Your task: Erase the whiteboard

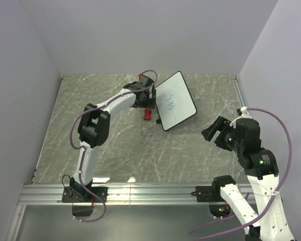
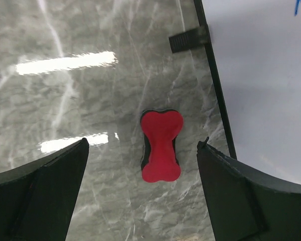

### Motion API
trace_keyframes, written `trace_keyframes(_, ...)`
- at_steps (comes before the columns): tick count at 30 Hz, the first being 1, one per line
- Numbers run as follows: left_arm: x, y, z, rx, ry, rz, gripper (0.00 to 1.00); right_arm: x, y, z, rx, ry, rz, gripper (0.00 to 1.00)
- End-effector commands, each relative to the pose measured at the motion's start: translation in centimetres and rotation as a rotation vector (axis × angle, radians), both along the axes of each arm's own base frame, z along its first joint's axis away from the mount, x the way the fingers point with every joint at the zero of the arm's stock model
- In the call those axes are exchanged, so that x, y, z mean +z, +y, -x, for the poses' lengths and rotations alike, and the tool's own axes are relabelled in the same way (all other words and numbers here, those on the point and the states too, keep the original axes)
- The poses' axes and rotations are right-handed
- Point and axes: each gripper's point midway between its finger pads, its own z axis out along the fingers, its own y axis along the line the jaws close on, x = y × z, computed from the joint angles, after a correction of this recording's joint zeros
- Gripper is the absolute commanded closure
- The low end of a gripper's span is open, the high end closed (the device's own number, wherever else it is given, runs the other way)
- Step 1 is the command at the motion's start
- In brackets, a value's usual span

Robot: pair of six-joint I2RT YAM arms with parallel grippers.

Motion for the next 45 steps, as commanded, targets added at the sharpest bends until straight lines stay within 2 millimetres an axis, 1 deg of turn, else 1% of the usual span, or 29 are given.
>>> trace_keyframes(1, -0.2, -2.1, 0.0, -0.071, -0.005, 0.039, 0.05, -0.3, -0.2, -0.5, -0.019, 0.008, 0.007, 0.16)
trace_keyframes(5, -1.8, -1.8, 0.3, -0.07, 0.026, 0.013, 0.07, -0.7, 0.0, -0.8, -0.022, 0.019, 0.0, 0.17)
trace_keyframes(8, -2.5, -1.4, 0.5, -0.062, 0.036, -0.006, 0.17, -1.0, 0.0, -1.1, -0.021, 0.029, -0.001, 0.17)
trace_keyframes(9, -2.7, -1.4, 0.6, -0.058, 0.04, -0.007, 0.23, -1.0, 0.0, -1.1, -0.023, 0.027, 0.002, 0.17)
trace_keyframes(13, -3.9, -1.2, 1.1, -0.065, 0.072, -0.022, 0.36, -1.2, -0.2, -1.6, -0.029, 0.026, 0.015, 0.17)
trace_keyframes(18, -5.5, -1.1, 1.5, -0.069, 0.107, -0.031, 0.39, -0.9, 0.4, -3.3, -0.006, 0.03, 0.012, 0.17)
trace_keyframes(19, -5.7, -1.1, 1.6, -0.073, 0.113, -0.031, 0.39, 0.2, 0.7, -4.1, 0.0, 0.001, 0.003, 0.17)
trace_keyframes(20, -6.0, -1.1, 1.7, -0.076, 0.119, -0.033, 0.39, 0.0, 0.9, -5.1, 0.002, 0.019, 0.002, 0.17)
trace_keyframes(21, -6.3, -1.3, 1.7, -0.079, 0.125, -0.029, 0.39, 0.8, 1.3, -6.4, 0.01, 0.007, -0.006, 0.17)
trace_keyframes(22, -6.3, -1.3, 1.7, -0.082, 0.125, -0.027, 0.39, 1.8, 1.4, -6.8, 0.012, -0.025, -0.012, 0.17)
trace_keyframes(24, -6.8, -1.4, 1.7, -0.085, 0.134, -0.027, 0.4, 2.0, 1.7, -8.7, 0.012, -0.011, -0.01, 0.17)
trace_keyframes(25, -6.9, -1.3, 1.7, -0.08, 0.137, -0.031, 0.42, 3.7, 1.6, -9.8, 0.002, -0.054, -0.005, 0.17)
trace_keyframes(26, -7.1, -1.4, 1.6, -0.078, 0.139, -0.032, 0.45, 3.3, 1.6, -11.1, -0.009, -0.028, 0.008, 0.17)
trace_keyframes(27, -7.1, -1.4, 1.6, -0.075, 0.139, -0.034, 0.51, 5.1, 1.3, -12.2, -0.025, -0.064, 0.01, 0.17)
trace_keyframes(28, -7.1, -1.4, 1.6, -0.075, 0.143, -0.037, 0.55, 4.7, 1.2, -13.5, -0.04, -0.038, 0.027, 0.17)
trace_keyframes(29, -7.0, -1.4, 1.6, -0.07, 0.141, -0.036, 0.62, 5.1, 1.2, -14.4, -0.044, -0.043, 0.028, 0.17)
trace_keyframes(30, -6.8, -1.3, 1.5, -0.067, 0.139, -0.037, 0.65, 6.8, 1.3, -15.4, -0.045, -0.077, 0.023, 0.17)
trace_keyframes(31, -7.0, -1.1, 1.7, -0.061, 0.142, -0.041, 0.68, 6.1, 1.6, -16.7, -0.042, -0.051, 0.027, 0.18)
trace_keyframes(32, -6.5, -1.1, 1.7, -0.058, 0.135, -0.038, 0.76, 6.3, 1.7, -17.6, -0.043, -0.052, 0.026, 0.18)
trace_keyframes(33, -6.5, -1.0, 1.7, -0.055, 0.132, -0.039, 0.8, 7.6, 1.8, -18.5, -0.041, -0.074, 0.023, 0.19)
trace_keyframes(34, -6.3, -0.9, 1.8, -0.053, 0.129, -0.038, 0.82, 6.6, 2.1, -19.8, -0.035, -0.045, 0.03, 0.19)
trace_keyframes(35, -6.2, -0.7, 1.9, -0.047, 0.127, -0.038, 0.95, 7.4, 2.3, -20.7, -0.031, -0.062, 0.022, 0.19)
trace_keyframes(36, -6.3, -0.7, 2.1, -0.048, 0.131, -0.038, 1.0, 7.0, 2.5, -21.4, -0.023, -0.05, 0.022, 0.2)
trace_keyframes(37, -6.2, -0.6, 2.2, -0.044, 0.133, -0.037, 1.0, 5.7, 2.7, -22.6, -0.013, -0.021, 0.026, 0.2)
trace_keyframes(40, -5.5, -0.8, 2.3, -0.047, 0.13, -0.023, 1.0, 4.4, 4.1, -24.8, 0.049, 0.005, 0.007, 0.21)
trace_keyframes(42, -3.7, -1.4, 1.9, -0.059, 0.101, 0.015, 1.0, 3.8, 4.5, -25.8, 0.069, 0.015, 0.001, 0.22)
trace_keyframes(43, -2.0, -1.9, 1.6, -0.068, 0.07, 0.045, 1.0, 2.2, 4.7, -26.5, 0.073, 0.051, 0.006, 0.23)
trace_keyframes(44, -0.9, -2.5, 1.2, -0.083, 0.049, 0.072, 1.0, 1.7, 4.6, -26.9, 0.071, 0.063, 0.005, 0.25)
trace_keyframes(45, 0.2, -3.5, 1.4, -0.121, 0.05, 0.121, 1.0, 0.4, 4.7, -27.2, 0.079, 0.101, -0.003, 0.27)
